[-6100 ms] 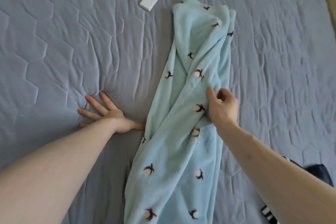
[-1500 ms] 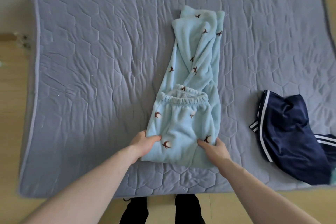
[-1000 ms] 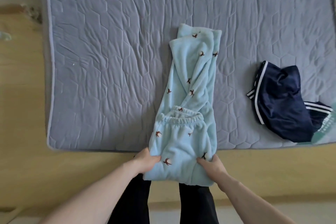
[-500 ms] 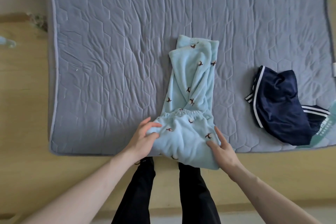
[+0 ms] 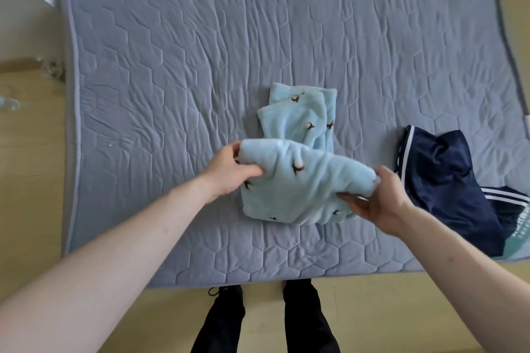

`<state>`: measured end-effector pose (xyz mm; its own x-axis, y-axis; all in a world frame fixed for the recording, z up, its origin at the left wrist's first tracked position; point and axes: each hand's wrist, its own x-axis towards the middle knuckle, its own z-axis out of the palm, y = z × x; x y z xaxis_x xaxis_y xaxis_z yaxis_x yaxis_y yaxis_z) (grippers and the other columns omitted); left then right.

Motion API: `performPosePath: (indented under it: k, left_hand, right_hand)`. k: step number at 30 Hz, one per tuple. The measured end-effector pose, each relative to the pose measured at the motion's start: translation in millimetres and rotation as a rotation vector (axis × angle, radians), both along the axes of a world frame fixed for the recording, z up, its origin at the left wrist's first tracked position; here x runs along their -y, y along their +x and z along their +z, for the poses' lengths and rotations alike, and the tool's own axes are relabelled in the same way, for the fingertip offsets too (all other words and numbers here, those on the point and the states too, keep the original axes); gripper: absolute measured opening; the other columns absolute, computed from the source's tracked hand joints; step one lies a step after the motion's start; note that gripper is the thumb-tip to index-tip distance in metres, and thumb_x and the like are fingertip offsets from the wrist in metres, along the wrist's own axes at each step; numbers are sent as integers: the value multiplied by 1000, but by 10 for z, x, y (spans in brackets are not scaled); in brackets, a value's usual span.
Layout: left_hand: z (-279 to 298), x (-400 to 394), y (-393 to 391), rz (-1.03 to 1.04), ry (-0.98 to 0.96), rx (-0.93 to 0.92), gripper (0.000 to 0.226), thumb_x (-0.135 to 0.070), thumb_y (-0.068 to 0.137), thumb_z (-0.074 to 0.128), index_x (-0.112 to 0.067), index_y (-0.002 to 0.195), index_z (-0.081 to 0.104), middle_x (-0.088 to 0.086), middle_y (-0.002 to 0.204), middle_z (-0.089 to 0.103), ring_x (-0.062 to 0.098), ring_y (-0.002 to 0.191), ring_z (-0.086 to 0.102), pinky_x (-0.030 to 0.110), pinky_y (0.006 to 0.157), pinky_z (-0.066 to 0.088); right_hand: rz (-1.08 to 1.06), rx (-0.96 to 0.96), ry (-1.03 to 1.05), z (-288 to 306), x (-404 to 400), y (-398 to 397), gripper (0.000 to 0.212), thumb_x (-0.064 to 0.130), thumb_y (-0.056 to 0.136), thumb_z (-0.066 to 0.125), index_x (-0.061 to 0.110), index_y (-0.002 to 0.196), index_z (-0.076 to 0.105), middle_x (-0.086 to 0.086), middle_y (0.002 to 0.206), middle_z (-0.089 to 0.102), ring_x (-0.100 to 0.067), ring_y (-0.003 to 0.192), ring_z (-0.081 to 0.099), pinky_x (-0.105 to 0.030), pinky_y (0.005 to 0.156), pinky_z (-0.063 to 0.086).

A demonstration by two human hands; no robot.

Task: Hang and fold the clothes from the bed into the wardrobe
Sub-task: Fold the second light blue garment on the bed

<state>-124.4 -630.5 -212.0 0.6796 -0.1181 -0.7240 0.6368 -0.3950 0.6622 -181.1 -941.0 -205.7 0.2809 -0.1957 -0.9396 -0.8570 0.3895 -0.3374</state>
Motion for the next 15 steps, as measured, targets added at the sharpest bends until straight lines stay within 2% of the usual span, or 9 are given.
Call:
performPosePath:
  k: [2, 4, 7, 10, 11, 13, 15]
  left_hand:
    - [-61, 75, 305, 15, 48, 59, 45, -30, 78, 85, -23, 119, 69, -7, 107, 77, 10, 100, 73, 37, 95, 59]
    - [-91, 166, 567, 16, 86, 100, 30, -39, 86, 79, -27, 113, 72, -11, 105, 76, 6, 97, 72, 30, 90, 58]
    - [-162, 295, 887, 44, 149, 153, 28, -49, 92, 70, -27, 107, 73, -13, 98, 75, 1, 89, 69, 18, 71, 51]
    - [-363, 391, 1139, 121, 179, 175, 31, -52, 94, 66, -25, 108, 73, -12, 96, 73, 2, 88, 68, 17, 64, 48]
    - [-430, 411, 1204, 146, 186, 187, 33, -52, 94, 66, -25, 112, 72, -11, 101, 73, 3, 90, 68, 17, 65, 48]
    - [-612, 443, 1296, 217, 154, 194, 42, -47, 94, 68, -22, 129, 66, -7, 120, 72, 5, 99, 68, 18, 73, 50]
    - [-774, 463, 1298, 228, 117, 155, 62, -40, 94, 71, -20, 149, 50, -1, 146, 58, 7, 113, 63, 19, 88, 45]
  right_hand:
    - [-13, 18, -14, -41, 51, 226, 41, 26, 91, 35, 9, 116, 64, -17, 104, 75, -34, 80, 72, -29, 58, 57]
    - [28, 42, -46, -67, 78, 434, 44, 18, 88, 32, 8, 119, 62, -14, 105, 78, -29, 84, 74, -29, 60, 52]
    - [127, 90, -91, -107, 49, 750, 42, 8, 87, 42, 11, 123, 63, -1, 103, 80, -18, 88, 74, -25, 63, 48]
    - [201, 137, -141, -242, 30, 1026, 26, 14, 93, 61, 14, 118, 69, 7, 98, 80, -12, 83, 74, -23, 63, 51]
    - [213, 147, -152, -304, 29, 1097, 27, 17, 93, 67, 13, 120, 70, 7, 99, 80, -12, 83, 76, -23, 62, 54]
    - [193, 180, -163, -463, 32, 1211, 43, 18, 91, 74, 12, 133, 63, 2, 107, 78, -15, 90, 77, -26, 64, 60]
    - [190, 210, -191, -634, 28, 1246, 69, 18, 91, 77, 14, 151, 44, -2, 124, 68, -18, 104, 72, -34, 80, 63]
